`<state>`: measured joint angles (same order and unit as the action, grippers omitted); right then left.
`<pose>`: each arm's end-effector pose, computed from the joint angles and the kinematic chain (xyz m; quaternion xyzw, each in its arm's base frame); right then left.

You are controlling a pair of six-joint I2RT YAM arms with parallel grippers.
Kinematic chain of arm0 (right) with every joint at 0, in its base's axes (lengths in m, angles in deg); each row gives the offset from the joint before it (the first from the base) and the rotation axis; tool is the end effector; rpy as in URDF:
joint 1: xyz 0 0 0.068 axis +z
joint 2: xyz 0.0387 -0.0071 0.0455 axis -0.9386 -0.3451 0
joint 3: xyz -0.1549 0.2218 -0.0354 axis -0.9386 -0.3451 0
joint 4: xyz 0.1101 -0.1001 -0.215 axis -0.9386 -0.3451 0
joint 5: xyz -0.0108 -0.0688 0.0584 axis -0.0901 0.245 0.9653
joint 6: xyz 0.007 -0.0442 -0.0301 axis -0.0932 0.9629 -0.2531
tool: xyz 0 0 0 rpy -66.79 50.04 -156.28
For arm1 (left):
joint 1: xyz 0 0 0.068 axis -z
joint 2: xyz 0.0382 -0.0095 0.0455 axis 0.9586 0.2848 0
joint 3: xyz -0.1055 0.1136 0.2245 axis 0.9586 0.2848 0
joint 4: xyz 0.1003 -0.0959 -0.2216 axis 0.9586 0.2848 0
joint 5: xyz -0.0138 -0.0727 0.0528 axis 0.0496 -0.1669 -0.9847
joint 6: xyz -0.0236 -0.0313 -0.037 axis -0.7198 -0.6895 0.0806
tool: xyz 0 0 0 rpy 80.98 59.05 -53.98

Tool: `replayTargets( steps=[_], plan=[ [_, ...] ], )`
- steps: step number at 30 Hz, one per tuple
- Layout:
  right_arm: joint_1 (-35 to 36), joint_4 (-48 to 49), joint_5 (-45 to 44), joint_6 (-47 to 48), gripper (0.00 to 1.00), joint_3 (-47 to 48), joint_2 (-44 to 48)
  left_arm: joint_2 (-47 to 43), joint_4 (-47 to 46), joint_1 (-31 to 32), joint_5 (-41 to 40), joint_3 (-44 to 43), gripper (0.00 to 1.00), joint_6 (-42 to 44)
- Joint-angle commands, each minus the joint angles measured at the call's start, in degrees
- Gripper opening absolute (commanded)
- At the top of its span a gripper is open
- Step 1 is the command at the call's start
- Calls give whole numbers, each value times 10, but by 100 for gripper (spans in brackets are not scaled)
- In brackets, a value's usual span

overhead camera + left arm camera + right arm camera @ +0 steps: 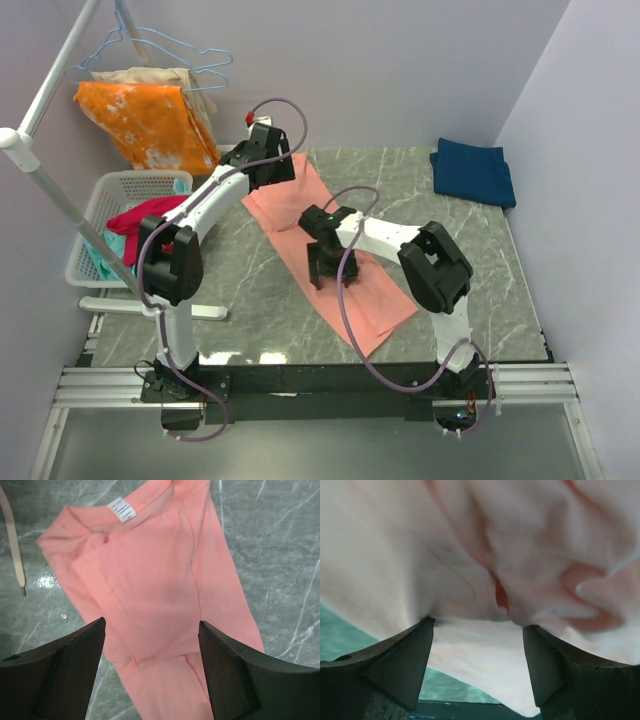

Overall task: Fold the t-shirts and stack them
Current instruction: Fold the tshirt

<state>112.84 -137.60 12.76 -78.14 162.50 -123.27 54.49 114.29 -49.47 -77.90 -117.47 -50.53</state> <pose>0.2821 0.2620 0.1598 -0.0539 0.9967 0.0284 0.0531 0.4201 -0.1765 0.2923 -0.0935 0.8996 -0.0717 0.4206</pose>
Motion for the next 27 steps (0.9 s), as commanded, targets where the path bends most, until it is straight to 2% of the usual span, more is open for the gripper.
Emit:
replayTargets(
  steps=[1,5,12,16,23,27],
  plan=[
    [29,-8,-7,-20,78,47,0,-1,29,-4,-5,-21,80,-17],
    [31,-16,-43,-26,78,43,59,63,81,-4,-4,-75,80,-37],
    [29,-54,-116,-33,79,37,140,166,121,4,55,-153,76,-74],
    [22,-50,-119,-33,79,16,151,216,154,17,35,-205,75,-93],
    [3,-26,-106,-34,79,-21,154,259,173,29,-2,-223,74,-128],
    [-12,-7,-96,-23,79,-41,141,310,171,41,5,-279,73,-90]
  ],
)
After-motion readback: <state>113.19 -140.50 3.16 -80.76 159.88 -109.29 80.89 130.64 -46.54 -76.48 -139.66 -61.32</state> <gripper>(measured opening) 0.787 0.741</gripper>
